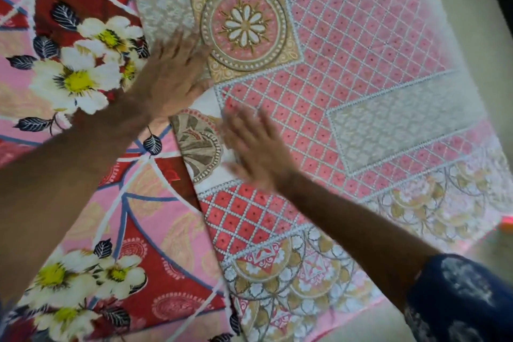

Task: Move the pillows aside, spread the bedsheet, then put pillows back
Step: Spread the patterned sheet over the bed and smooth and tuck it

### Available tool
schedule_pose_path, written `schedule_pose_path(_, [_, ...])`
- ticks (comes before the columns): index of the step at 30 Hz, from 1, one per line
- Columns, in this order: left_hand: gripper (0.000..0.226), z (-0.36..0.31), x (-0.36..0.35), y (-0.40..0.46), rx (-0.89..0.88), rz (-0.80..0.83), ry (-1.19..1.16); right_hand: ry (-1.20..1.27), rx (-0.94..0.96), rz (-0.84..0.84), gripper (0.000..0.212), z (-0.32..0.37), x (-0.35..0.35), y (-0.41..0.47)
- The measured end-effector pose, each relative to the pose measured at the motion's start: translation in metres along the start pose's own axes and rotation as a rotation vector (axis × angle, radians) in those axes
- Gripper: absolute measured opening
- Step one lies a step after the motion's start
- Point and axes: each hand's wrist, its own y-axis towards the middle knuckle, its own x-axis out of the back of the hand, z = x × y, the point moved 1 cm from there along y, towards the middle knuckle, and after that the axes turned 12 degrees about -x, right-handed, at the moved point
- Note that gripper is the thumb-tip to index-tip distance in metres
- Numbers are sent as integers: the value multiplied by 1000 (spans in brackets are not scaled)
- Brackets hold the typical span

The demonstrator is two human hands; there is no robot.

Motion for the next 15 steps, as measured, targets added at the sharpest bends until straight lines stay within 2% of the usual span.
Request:
schedule_pose_path(2, [62, -28, 4, -2, -27, -53, -52, 57, 149, 42, 74, 50, -13, -41])
schedule_pose_path(6, [58, -122, -15, 0, -457, -135, 36, 64, 466, 83, 67, 115, -38, -118])
schedule_pose_path(8, [62, -165, -31, -6, -584, -108, 58, 248, 614, 80, 54, 123, -42, -143])
schedule_pose_path(9, [63, -175, -38, -12, -583, -91, 75, 393, 619, 76, 46, 120, -40, -153])
schedule_pose_path(11, [66, -184, -49, -29, -528, -67, 80, 600, 447, 66, 36, 97, -39, -174])
schedule_pose_path(13, [70, -186, -51, -52, -515, -34, 72, 616, 255, 44, 34, 52, -31, -187])
schedule_pose_path(15, [71, -192, -52, -76, -561, 3, 66, 514, 80, -1, 34, -11, -26, -189])
